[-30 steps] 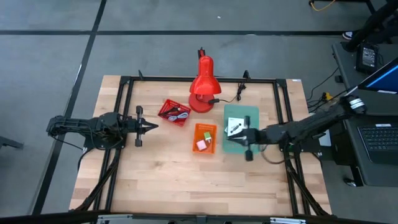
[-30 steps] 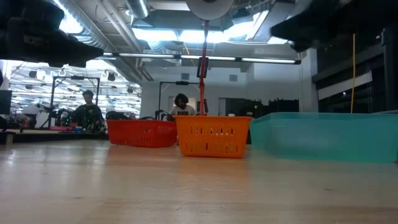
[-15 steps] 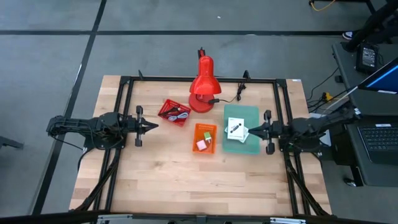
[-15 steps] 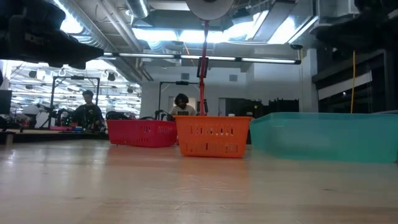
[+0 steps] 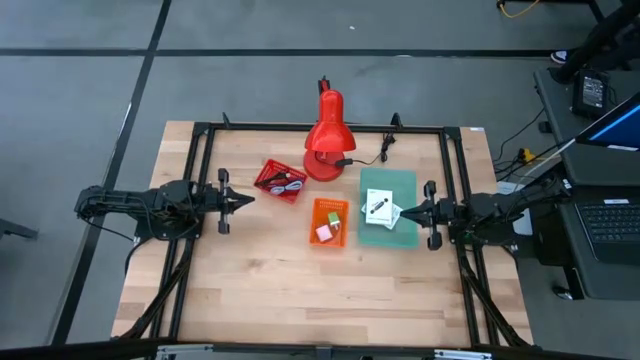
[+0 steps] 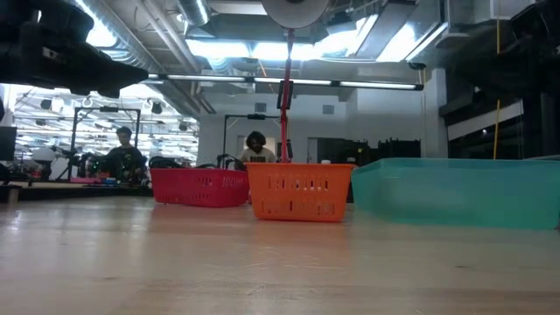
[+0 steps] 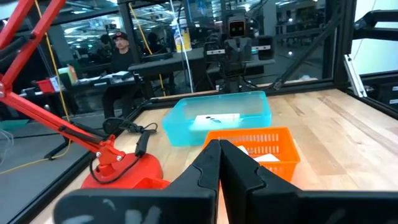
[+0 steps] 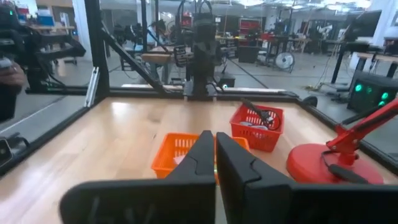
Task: Pick and place items into bin
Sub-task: Return to Home Position
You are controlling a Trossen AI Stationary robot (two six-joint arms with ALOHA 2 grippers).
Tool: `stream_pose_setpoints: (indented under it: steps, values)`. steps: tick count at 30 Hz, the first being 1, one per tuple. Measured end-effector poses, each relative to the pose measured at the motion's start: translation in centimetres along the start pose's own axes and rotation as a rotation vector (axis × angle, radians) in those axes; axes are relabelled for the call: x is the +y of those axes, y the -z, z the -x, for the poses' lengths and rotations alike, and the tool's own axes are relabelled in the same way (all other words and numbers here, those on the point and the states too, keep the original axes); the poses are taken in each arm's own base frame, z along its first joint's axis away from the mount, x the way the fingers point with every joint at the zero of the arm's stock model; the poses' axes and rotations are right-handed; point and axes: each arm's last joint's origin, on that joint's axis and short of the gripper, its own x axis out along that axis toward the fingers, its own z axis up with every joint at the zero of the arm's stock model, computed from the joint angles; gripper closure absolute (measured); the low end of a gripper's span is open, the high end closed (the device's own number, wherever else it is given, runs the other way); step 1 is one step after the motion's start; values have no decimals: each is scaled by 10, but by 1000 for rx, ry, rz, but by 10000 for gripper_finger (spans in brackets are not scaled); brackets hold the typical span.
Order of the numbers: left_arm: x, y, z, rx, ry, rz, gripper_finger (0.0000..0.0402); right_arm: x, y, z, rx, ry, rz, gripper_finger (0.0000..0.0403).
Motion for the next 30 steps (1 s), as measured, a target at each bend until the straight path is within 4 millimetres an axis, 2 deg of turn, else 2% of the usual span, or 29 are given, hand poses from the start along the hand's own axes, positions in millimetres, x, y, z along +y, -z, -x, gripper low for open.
stream_pose_setpoints:
  steps: [8,15,23,30]
  values:
    - [0,0,0,1,-5,-3,399,-1,0,0,2,13,104,403]
    - [0,0,0,0,-5,16,401,-13,2,-3,29,104,126,403]
    - [0,0,0,0,-5,24,400,-23,9,-4,83,78,20,403]
    - [0,0,0,0,-5,35,398,-27,8,-4,78,27,16,403]
